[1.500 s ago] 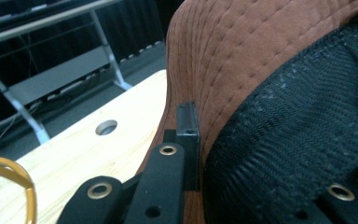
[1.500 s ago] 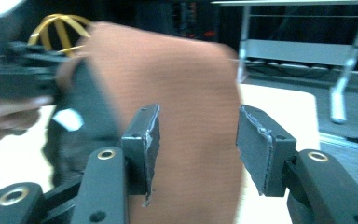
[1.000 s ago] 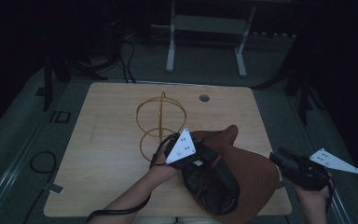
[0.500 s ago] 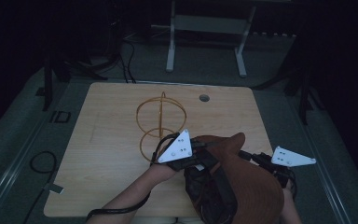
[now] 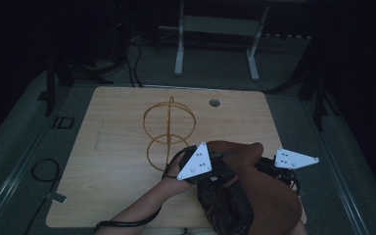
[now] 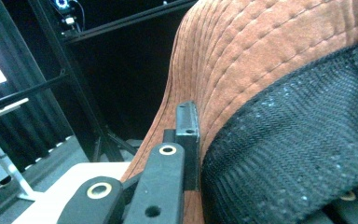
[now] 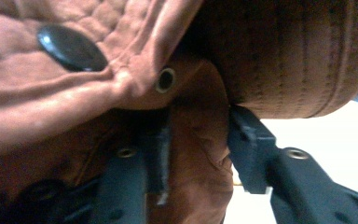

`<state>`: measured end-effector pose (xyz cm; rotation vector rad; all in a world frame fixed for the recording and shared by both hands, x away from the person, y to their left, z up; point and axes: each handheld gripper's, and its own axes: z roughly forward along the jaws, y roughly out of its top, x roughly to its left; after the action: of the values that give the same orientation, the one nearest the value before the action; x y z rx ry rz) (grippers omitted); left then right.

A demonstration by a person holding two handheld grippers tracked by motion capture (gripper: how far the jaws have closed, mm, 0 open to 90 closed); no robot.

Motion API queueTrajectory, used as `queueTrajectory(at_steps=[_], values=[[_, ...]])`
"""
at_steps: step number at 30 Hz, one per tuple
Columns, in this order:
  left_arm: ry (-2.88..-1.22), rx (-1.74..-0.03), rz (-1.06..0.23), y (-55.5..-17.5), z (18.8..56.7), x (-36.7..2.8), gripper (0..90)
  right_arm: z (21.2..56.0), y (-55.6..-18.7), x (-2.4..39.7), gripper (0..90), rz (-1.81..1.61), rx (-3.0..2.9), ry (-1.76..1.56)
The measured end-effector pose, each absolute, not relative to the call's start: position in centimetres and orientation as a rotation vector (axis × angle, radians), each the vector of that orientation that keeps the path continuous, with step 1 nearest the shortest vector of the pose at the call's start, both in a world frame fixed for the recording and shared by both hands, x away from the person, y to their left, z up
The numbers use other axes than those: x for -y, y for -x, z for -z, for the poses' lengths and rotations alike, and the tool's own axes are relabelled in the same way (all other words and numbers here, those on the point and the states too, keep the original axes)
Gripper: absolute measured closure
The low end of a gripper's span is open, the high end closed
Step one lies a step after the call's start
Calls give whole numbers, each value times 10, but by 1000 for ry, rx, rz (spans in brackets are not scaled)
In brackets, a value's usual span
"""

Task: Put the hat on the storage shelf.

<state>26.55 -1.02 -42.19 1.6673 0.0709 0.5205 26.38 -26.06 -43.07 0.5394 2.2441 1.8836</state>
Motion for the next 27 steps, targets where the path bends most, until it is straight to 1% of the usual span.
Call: queueTrajectory(at_steps=[1,4,6,9,15,17,19,22,27], values=[[-1668,-71,-513,-266,421,10,865,429,-264,260,726,-1891,-2261,-532],[-1677,-83,-496,-267,419,10,862,427,-264,260,835,-1882,-2276,-528],[-1684,-86,-484,-268,418,9,857,426,-264,260,864,-1871,-2278,-531],[-1693,-86,-477,-269,417,8,822,425,-262,260,872,-1850,-2288,-533],[-1698,-106,-472,-269,414,5,721,424,-260,261,877,-1838,-2296,-516],[-1701,-115,-469,-270,412,2,681,423,-261,262,879,-1837,-2296,-525],[-1702,-135,-458,-271,410,-1,615,422,-262,263,880,-1833,-2285,-532],[-1707,-164,-466,-271,409,-6,593,417,-261,268,879,-1842,-2256,-545],[-1719,-225,-476,-273,408,-20,593,410,-262,278,879,-1846,-2202,-571]])
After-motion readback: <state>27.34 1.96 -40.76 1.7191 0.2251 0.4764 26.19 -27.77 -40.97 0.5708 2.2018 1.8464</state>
